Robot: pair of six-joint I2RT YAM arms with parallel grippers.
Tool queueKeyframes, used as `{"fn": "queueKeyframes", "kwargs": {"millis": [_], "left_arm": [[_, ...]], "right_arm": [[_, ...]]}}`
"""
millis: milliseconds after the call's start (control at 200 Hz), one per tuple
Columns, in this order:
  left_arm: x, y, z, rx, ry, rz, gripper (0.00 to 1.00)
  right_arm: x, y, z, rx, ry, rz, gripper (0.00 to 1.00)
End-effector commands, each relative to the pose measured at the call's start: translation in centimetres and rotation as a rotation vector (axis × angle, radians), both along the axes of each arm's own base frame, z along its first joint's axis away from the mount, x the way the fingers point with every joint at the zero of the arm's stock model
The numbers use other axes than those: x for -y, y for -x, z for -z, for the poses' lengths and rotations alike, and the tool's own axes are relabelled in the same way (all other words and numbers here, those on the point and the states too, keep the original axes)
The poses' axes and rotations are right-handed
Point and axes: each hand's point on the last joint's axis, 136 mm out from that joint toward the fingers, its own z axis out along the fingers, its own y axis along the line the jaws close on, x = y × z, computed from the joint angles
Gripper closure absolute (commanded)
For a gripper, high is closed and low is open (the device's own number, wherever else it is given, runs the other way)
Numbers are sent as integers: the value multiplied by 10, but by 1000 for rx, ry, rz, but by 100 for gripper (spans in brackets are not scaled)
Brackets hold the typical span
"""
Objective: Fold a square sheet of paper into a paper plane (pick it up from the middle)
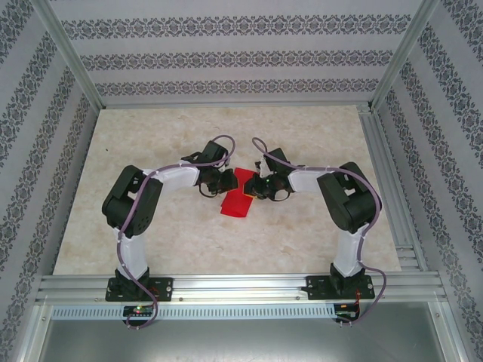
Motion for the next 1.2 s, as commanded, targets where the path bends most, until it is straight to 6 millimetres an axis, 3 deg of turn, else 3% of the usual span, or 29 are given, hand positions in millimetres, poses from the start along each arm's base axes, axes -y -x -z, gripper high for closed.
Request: {"fn": "queueKeyframes", "kwargs": {"millis": [0, 255, 470, 569, 654, 959, 1199], "left_arm": [[7, 1, -12, 27, 14, 39, 84], [1, -10, 12, -3, -79, 24, 87], [-4, -7, 29, -40, -118, 7, 91], [-6, -5, 33, -46, -125, 2, 91], [-8, -4, 36, -51, -129, -1, 91], [-9, -2, 39, -54, -131, -4, 91], [-10, -1, 39, -55, -137, -5, 91]], "right_arm": [[-6, -7, -1, 36, -27, -92, 83], [-2, -11, -1, 47, -34, -119, 83], [-2, -19, -29, 94, -62, -76, 82], [-4, -16, -45, 89, -137, -47, 79], [-2, -9, -48, 76, -144, -31, 79], [-8, 23, -25, -14, -117, -39, 80], [-11, 26, -3, -58, -79, -39, 81]]}}
